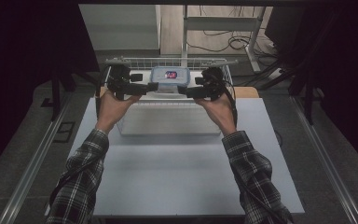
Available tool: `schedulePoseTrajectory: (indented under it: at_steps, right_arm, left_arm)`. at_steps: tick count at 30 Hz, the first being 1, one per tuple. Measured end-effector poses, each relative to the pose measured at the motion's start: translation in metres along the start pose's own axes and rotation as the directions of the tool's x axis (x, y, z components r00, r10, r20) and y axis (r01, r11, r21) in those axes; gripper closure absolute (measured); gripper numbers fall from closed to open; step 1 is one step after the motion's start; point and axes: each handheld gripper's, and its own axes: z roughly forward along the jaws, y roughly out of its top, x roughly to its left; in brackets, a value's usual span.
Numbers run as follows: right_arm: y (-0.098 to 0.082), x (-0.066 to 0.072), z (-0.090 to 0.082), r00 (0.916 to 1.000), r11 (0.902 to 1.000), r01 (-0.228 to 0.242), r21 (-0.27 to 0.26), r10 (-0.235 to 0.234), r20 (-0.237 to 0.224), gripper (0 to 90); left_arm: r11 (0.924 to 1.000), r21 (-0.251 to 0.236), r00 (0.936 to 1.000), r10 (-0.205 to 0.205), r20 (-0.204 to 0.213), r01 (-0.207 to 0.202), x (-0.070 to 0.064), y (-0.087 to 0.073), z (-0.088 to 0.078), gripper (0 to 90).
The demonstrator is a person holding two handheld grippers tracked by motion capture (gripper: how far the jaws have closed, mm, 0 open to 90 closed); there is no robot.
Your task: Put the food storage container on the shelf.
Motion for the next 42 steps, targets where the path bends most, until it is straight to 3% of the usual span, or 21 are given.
schedulePoseTrajectory:
  at_steps: [6,11,14,18,26,42]
  right_arm:
    - [-0.014,0.007,0.003,0.9986,0.9986,0.048,0.022,-0.049,0.021,4.0]
    - [-0.021,0.012,0.0,0.9973,0.9973,0.071,0.022,-0.071,0.021,3.6]
    - [-0.024,0.016,-0.003,0.9963,0.9964,0.083,0.019,-0.083,0.023,3.6]
    - [-0.029,0.02,-0.007,0.9946,0.9947,0.101,0.019,-0.102,0.021,3.6]
    - [-0.037,0.024,-0.013,0.9927,0.9927,0.12,0.008,-0.12,0.011,3.6]
    - [-0.057,0.04,-0.03,0.9852,0.9852,0.17,-0.023,-0.17,-0.02,3.6]
  left_arm:
    - [0.9997,0.011,0.9996,0.02,0.019,-0.02,-0.009,-0.011,-0.002,6.2]
    - [0.9976,-0.005,0.9976,0.069,0.01,-0.069,-0.019,-0.019,-0.006,4.8]
    - [0.993,-0.007,0.993,0.118,0.002,-0.118,-0.026,-0.024,-0.009,4.2]
    - [0.9881,-0.009,0.988,0.153,-0.017,-0.153,-0.033,-0.033,-0.011,4.6]
    - [0.9861,-0.068,0.9884,0.151,-0.019,-0.152,-0.04,-0.051,-0.013,5.2]
    - [0.9804,-0.011,0.9803,0.196,-0.023,-0.197,-0.061,-0.076,-0.017,3.5]
